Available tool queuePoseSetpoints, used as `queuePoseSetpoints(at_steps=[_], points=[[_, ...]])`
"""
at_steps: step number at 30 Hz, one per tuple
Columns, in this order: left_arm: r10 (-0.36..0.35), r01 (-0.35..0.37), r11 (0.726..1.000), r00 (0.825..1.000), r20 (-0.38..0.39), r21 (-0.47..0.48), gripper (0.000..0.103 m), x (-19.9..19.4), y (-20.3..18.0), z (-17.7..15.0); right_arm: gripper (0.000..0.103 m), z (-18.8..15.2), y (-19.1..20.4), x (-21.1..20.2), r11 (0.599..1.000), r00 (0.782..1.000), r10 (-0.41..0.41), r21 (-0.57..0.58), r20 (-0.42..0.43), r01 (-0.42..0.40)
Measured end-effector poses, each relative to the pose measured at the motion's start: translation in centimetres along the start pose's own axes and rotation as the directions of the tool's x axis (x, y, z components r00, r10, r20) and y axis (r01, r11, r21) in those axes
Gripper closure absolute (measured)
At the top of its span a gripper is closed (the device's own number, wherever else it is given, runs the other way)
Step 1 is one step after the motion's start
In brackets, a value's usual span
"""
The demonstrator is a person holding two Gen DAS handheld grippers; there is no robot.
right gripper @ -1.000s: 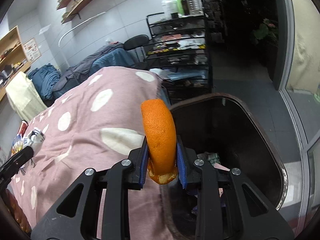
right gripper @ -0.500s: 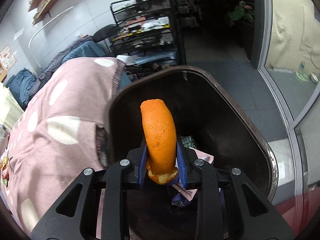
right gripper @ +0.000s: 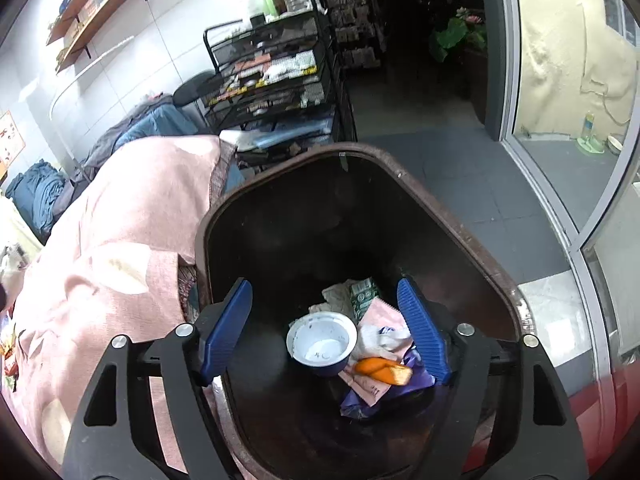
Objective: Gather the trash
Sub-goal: 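Carry the white wrapper over the bin and open the left gripper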
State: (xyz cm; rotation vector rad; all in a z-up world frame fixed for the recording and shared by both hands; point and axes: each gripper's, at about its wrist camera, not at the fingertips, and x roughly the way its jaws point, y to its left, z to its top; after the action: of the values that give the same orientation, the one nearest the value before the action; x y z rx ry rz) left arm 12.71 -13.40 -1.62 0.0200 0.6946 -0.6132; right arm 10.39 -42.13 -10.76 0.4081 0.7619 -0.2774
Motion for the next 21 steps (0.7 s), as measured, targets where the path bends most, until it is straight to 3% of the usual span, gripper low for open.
queuePoseSetpoints(at_steps=[5, 11, 21], points=[[-0.041, 0.042, 0.999, 0.999, -0.023, 0.016, 0.078, 1.3, -1.4, 0.5, 0.019, 0.0, 0.2, -2.1, 1.0, 0.995, -0.023, 0.009, 0.102, 0.022], [-0.106, 0.11, 0.993, 0.991, -0.081, 0.036, 0.078, 3.7, -3.2, 1.1, 0.013, -0.5, -0.3, -5.1, 0.997, 0.968, -0.068, 0.044, 0.24, 0.059], [-0.121, 0.14, 0.985, 0.978, -0.171, 0.105, 0.078, 7.4, -6.6, 1.3, 0.009, -0.5, -2.6, -7.9, 0.985, 0.938, -0.121, 0.158, 0.325, 0.073]])
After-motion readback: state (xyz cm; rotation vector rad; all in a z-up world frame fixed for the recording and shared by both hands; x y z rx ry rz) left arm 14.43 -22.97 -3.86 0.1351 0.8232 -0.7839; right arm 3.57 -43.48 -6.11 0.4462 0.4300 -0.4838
